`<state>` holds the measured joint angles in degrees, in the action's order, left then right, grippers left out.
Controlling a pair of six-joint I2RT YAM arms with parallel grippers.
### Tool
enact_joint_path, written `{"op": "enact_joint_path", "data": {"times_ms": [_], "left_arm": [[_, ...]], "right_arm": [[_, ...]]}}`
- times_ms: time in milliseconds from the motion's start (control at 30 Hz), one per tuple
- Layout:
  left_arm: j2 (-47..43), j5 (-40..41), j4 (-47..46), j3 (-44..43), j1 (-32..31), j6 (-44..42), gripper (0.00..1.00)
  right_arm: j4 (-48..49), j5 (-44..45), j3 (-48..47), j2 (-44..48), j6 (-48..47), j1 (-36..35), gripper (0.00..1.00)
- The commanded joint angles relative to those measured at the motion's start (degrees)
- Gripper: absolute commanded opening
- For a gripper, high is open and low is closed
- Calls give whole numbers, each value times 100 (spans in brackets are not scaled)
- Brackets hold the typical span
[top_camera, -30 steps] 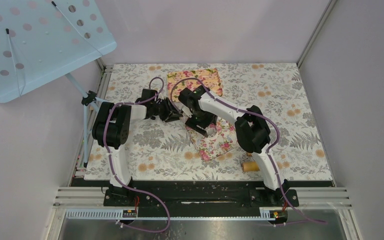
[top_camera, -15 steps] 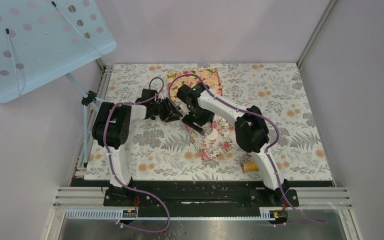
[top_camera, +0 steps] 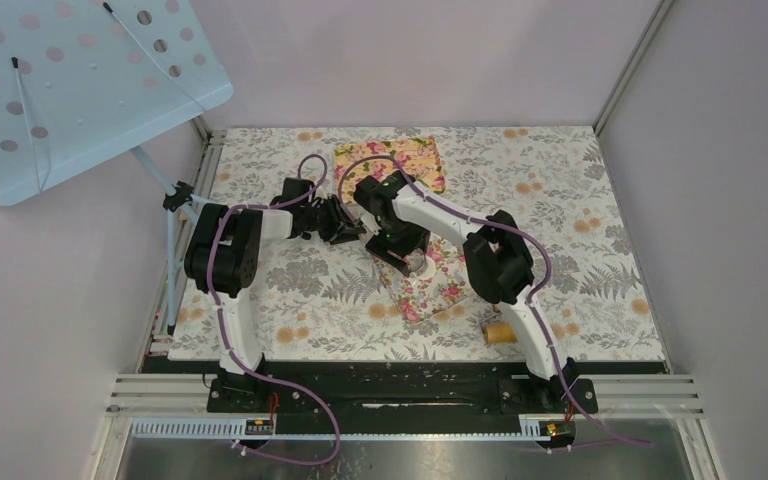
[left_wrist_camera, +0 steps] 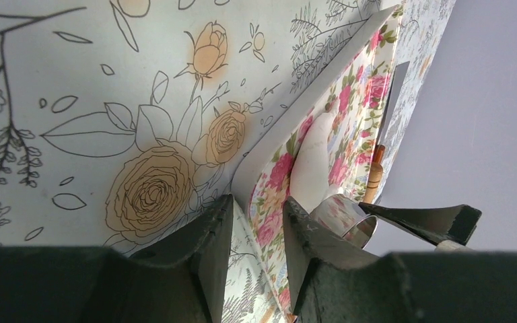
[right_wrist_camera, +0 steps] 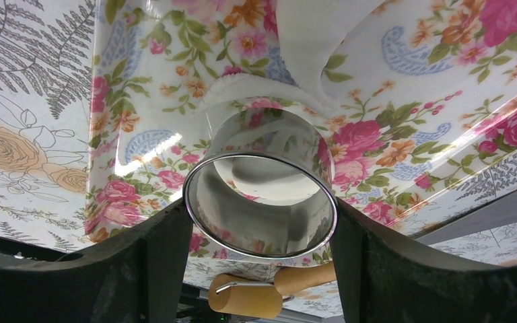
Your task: Roll out the dumpling wrappers from the dough
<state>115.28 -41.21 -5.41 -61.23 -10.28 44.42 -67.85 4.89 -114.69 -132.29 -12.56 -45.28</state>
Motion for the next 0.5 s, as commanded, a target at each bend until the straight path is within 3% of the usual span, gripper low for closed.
{"op": "enact_joint_path", "data": {"times_ms": [0, 467], "left_arm": [[117, -12, -25, 54, 9, -46, 34], [92, 4, -30, 79, 9, -47, 35]], "right_arm": [[-90, -28, -341, -206, 94, -52, 0], [-150, 340, -1687, -928, 157, -44, 0]]}}
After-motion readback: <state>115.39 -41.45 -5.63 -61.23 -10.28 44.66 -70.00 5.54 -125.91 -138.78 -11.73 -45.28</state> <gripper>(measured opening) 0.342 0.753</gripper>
